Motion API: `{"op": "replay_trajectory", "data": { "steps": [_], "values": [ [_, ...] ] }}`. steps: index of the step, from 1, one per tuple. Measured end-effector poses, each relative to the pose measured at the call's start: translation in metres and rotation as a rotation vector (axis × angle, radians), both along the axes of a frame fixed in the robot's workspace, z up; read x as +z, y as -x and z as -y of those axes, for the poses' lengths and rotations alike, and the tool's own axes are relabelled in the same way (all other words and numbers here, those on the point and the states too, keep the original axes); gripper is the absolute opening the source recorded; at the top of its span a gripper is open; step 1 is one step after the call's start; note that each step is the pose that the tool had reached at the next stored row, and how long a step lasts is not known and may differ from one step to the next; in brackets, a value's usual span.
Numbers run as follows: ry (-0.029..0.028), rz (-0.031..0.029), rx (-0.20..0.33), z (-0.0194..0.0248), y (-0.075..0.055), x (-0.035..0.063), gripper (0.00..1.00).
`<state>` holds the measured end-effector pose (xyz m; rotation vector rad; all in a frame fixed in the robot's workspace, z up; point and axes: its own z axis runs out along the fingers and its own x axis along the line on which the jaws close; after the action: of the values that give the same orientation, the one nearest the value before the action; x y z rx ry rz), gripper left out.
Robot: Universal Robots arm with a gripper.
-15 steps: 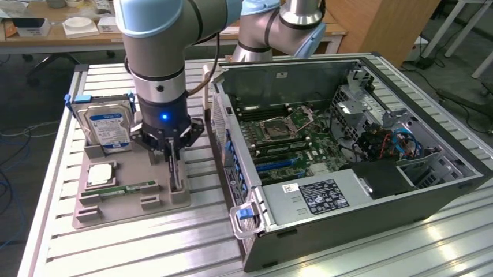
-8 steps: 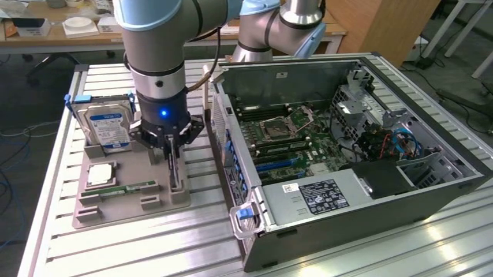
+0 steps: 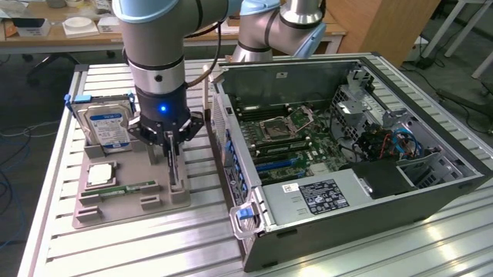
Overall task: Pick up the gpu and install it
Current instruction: 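Pick up the gpu and move the gpu toward the slot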
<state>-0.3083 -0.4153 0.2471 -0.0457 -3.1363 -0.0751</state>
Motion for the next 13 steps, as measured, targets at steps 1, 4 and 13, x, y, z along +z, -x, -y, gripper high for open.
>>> {"op": "replay_trajectory", "data": {
  "steps": [1,4,13],
  "values": [
    [-0.0001,0.0001,0.0,0.0,0.0,0.0012,0.27],
    [-0.0002,0.0,0.003,0.0,0.0,0.004,0.27],
    [-0.0022,0.0,0.031,0.0,0.0,0.0059,0.27]
  ]
}}
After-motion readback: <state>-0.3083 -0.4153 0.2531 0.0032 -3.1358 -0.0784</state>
